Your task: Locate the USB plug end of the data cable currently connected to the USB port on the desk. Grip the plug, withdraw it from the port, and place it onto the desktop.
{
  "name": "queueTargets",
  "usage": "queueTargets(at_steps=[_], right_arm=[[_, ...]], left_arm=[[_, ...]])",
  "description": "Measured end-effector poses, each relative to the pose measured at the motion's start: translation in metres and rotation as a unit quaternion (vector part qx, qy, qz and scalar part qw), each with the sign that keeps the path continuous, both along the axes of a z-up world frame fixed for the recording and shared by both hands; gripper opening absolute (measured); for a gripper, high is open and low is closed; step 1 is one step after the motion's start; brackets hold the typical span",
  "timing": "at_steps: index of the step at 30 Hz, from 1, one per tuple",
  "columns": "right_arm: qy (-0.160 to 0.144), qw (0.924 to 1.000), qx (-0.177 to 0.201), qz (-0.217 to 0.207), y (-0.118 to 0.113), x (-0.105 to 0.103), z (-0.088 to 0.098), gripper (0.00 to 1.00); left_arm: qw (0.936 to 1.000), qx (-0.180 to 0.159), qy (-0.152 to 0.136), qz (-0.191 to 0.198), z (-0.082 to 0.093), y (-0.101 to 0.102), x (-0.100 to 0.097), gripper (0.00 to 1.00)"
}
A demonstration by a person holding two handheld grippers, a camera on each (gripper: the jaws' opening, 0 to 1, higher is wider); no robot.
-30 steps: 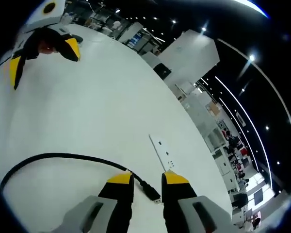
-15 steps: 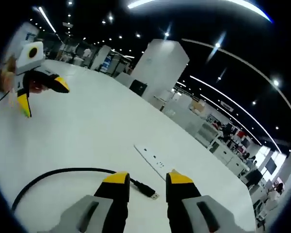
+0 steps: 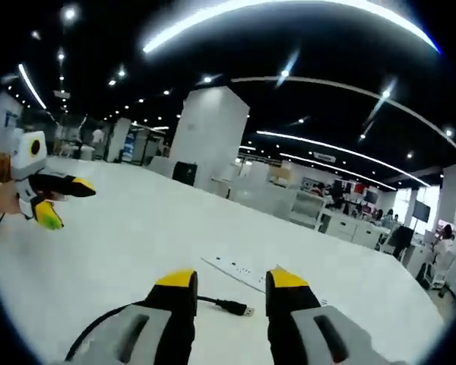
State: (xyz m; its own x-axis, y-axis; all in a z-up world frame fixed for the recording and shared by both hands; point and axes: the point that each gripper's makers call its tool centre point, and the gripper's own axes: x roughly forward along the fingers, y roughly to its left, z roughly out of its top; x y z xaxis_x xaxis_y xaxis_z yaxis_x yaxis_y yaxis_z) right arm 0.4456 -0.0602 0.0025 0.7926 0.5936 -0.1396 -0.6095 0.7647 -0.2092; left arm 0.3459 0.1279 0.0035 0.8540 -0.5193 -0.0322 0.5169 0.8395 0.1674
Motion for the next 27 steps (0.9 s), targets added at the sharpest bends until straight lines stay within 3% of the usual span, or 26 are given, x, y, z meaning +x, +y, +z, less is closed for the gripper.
queueTargets(at_steps=[5, 8, 13, 17, 22, 27], right_arm=[[0.013, 0.9977, 0.062, -0.025, -0.007, -0.009, 0.015, 0.38], [0.002, 0.9968, 0.074, -0.03, -0.011, -0.016, 0.027, 0.38], [-0.036, 0.9958, 0.073, -0.043, -0.017, -0.035, 0.05, 0.4], [-0.047, 0.9948, 0.08, -0.041, -0.018, -0.053, 0.063, 0.44], [-0.061, 0.9947, 0.079, -0.025, -0.016, -0.08, 0.069, 0.44], [-0.075, 0.9935, 0.083, -0.022, -0.023, -0.11, 0.074, 0.44]], left_arm=[[0.9992, -0.025, 0.001, 0.029, 0.012, 0.015, -0.006, 0.57], [0.9985, -0.03, -0.008, 0.045, 0.022, 0.024, -0.014, 0.56], [0.9967, -0.023, -0.039, 0.067, 0.043, 0.037, -0.032, 0.56], [0.9956, -0.014, -0.058, 0.072, 0.056, 0.04, -0.048, 0.56], [0.9951, 0.008, -0.069, 0.07, 0.062, 0.039, -0.069, 0.57], [0.9935, 0.009, -0.086, 0.073, 0.068, 0.043, -0.094, 0.57]])
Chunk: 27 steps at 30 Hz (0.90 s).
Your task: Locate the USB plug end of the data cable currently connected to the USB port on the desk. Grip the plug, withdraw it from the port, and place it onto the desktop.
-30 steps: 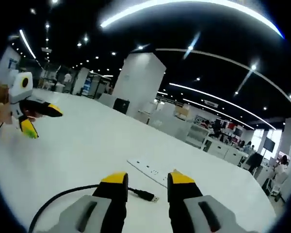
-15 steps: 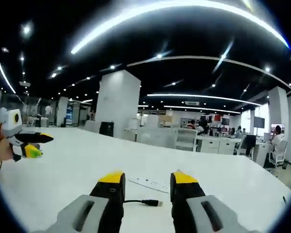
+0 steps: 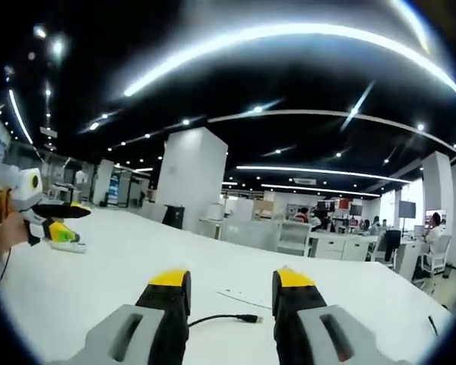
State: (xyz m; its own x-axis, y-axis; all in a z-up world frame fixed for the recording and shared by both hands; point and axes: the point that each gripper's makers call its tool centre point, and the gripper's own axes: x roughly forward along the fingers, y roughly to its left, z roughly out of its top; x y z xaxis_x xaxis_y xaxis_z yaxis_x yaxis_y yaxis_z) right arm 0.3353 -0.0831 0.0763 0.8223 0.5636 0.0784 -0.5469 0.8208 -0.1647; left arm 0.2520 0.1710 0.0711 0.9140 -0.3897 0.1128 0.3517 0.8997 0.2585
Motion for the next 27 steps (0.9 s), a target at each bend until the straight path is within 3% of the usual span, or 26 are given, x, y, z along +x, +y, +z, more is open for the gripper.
queueTargets(at_steps=[4, 10, 14, 20, 23, 27], right_arm=[[-0.015, 0.9999, 0.003, -0.007, -0.014, -0.019, 0.009, 0.44], [-0.034, 0.9987, 0.024, -0.029, -0.037, -0.055, 0.011, 0.43], [-0.01, 0.9986, 0.045, -0.025, -0.043, -0.079, 0.004, 0.44], [-0.007, 0.9984, 0.046, -0.034, -0.044, -0.106, -0.011, 0.45], [-0.01, 0.9983, 0.045, -0.037, -0.044, -0.114, -0.018, 0.44], [-0.002, 0.9979, 0.053, -0.036, -0.041, -0.119, -0.027, 0.44]], left_arm=[[0.9997, -0.017, -0.017, 0.008, 0.006, 0.01, -0.016, 0.57], [0.9986, -0.049, -0.015, 0.017, 0.004, 0.02, -0.039, 0.57], [0.998, -0.054, -0.007, 0.033, -0.005, 0.024, -0.059, 0.57], [0.9972, -0.046, -0.018, 0.056, -0.011, 0.03, -0.08, 0.57], [0.9963, -0.032, -0.036, 0.071, -0.008, 0.033, -0.09, 0.57], [0.9953, -0.027, -0.04, 0.083, -0.008, 0.035, -0.096, 0.58]])
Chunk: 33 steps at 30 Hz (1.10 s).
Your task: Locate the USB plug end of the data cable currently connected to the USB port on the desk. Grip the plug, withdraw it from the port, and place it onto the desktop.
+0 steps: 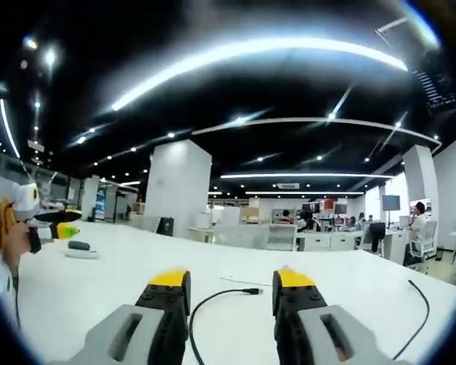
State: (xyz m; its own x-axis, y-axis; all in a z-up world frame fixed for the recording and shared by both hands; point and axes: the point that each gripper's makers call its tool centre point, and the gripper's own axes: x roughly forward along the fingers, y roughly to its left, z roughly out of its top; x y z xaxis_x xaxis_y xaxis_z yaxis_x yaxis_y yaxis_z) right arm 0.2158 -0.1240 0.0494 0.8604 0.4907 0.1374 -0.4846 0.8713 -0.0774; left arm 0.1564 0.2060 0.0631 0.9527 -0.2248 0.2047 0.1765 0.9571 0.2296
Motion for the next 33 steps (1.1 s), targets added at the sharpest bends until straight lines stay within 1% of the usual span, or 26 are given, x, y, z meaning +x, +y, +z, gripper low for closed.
queueTargets(at_steps=[2, 4, 5, 8, 11, 12, 14, 16, 20, 22, 27, 33], right_arm=[[0.0, 1.0, -0.003, -0.003, 0.002, 0.0, -0.004, 0.45], [0.001, 0.9995, -0.025, -0.021, 0.0, 0.005, -0.011, 0.45], [0.001, 0.9991, -0.03, -0.03, -0.003, 0.007, -0.013, 0.45], [0.003, 0.9985, -0.032, -0.043, -0.009, 0.01, -0.017, 0.46], [0.014, 0.9984, -0.028, -0.047, -0.011, 0.014, -0.022, 0.46], [0.019, 0.9985, -0.027, -0.044, -0.01, 0.013, -0.024, 0.46], [0.023, 0.9988, -0.024, -0.036, -0.008, 0.013, -0.025, 0.46], [0.025, 0.9988, -0.028, -0.031, -0.005, 0.013, -0.027, 0.46], [0.028, 0.9987, -0.032, -0.028, -0.004, 0.013, -0.028, 0.46], [0.029, 0.9987, -0.031, -0.029, -0.004, 0.013, -0.029, 0.46], [0.028, 0.9983, -0.036, -0.036, -0.006, 0.013, -0.028, 0.46], [0.029, 0.9985, -0.031, -0.035, -0.006, 0.013, -0.028, 0.46]], left_arm=[[1.0, -0.006, 0.0, 0.003, 0.001, 0.002, 0.0, 0.58], [0.9999, -0.013, -0.003, 0.004, 0.002, 0.004, 0.001, 0.58], [0.9999, -0.014, -0.003, 0.004, 0.001, 0.004, 0.001, 0.58], [0.9994, -0.033, -0.002, 0.008, -0.003, 0.011, 0.007, 0.58], [0.9988, -0.047, 0.005, 0.009, -0.006, 0.014, 0.009, 0.58], [0.9988, -0.047, 0.007, 0.008, -0.007, 0.014, 0.009, 0.58], [0.9994, -0.032, 0.011, 0.005, -0.009, 0.009, 0.01, 0.59], [0.9996, -0.024, 0.015, 0.002, -0.013, 0.005, 0.012, 0.59], [0.999, -0.025, 0.031, -0.018, -0.022, -0.002, 0.015, 0.58], [0.9988, -0.019, 0.039, -0.021, -0.025, -0.004, 0.015, 0.58], [0.9993, -0.009, 0.031, -0.022, -0.022, -0.005, 0.013, 0.58], [0.9993, -0.012, 0.031, -0.018, -0.021, -0.001, 0.013, 0.58]])
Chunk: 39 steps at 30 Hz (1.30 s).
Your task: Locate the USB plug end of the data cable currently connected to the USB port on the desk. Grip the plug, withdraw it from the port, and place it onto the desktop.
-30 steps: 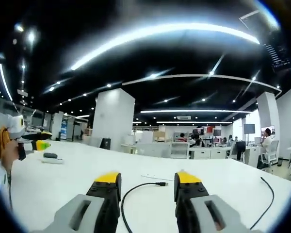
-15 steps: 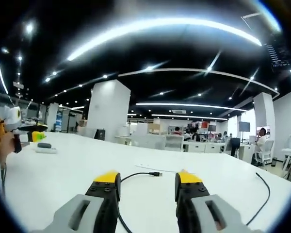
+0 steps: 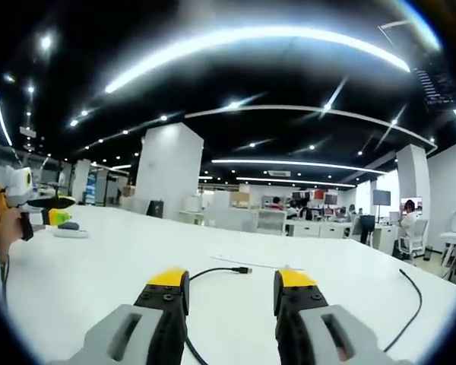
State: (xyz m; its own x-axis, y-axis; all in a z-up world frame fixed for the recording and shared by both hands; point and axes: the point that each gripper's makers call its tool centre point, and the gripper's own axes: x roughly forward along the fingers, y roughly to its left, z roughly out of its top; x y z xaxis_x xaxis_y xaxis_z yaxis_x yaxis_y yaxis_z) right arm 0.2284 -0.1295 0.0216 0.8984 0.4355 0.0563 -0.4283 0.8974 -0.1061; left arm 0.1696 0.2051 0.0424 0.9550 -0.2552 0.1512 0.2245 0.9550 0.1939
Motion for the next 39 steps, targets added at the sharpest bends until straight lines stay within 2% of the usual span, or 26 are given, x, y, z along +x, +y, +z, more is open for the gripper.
queueTargets(at_steps=[39], right_arm=[[0.009, 0.9999, -0.002, 0.01, 0.0018, 0.0036, -0.0065, 0.44]], left_arm=[[0.9998, 0.005, 0.009, -0.014, -0.0071, -0.0086, 0.005, 0.58]])
